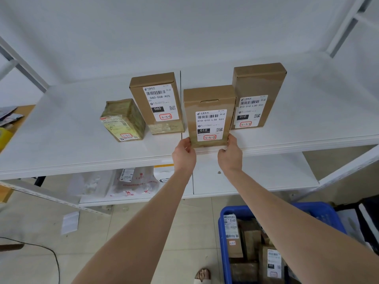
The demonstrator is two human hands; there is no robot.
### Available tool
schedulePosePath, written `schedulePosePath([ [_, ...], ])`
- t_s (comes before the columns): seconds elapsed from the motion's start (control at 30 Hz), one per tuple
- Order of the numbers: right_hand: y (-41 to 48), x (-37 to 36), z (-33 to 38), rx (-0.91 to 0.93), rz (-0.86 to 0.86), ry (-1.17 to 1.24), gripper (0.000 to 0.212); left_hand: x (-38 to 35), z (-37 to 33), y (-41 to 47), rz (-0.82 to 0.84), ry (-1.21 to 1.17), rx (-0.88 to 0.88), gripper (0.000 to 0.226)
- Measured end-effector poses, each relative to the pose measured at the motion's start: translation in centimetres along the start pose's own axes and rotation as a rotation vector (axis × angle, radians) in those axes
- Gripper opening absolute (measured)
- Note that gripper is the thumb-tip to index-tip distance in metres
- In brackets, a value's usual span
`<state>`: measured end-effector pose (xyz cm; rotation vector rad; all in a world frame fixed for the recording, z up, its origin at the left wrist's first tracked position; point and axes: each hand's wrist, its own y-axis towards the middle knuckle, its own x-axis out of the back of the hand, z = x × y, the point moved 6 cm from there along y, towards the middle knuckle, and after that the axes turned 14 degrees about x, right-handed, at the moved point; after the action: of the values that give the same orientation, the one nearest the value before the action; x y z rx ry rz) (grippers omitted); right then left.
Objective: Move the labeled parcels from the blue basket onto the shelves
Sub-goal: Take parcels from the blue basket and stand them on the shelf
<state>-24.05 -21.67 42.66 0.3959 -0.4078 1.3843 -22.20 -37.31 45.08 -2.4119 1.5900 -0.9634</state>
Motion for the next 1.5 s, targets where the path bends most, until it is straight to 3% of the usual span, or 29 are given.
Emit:
schedulePosePath([
  [1.07,2.8,-1.1,1.6,-0.04,0.053,-0.038,0.071,-1.7,-0.8,4.1,0.066,0.093,-0.063,0.056],
  [1.5,4.6,-1.8,1.9,-0.057,0.041,-0.079,0.064,-2.2,-1.6,5.0,0.09,0.078,-0.07,0.058],
])
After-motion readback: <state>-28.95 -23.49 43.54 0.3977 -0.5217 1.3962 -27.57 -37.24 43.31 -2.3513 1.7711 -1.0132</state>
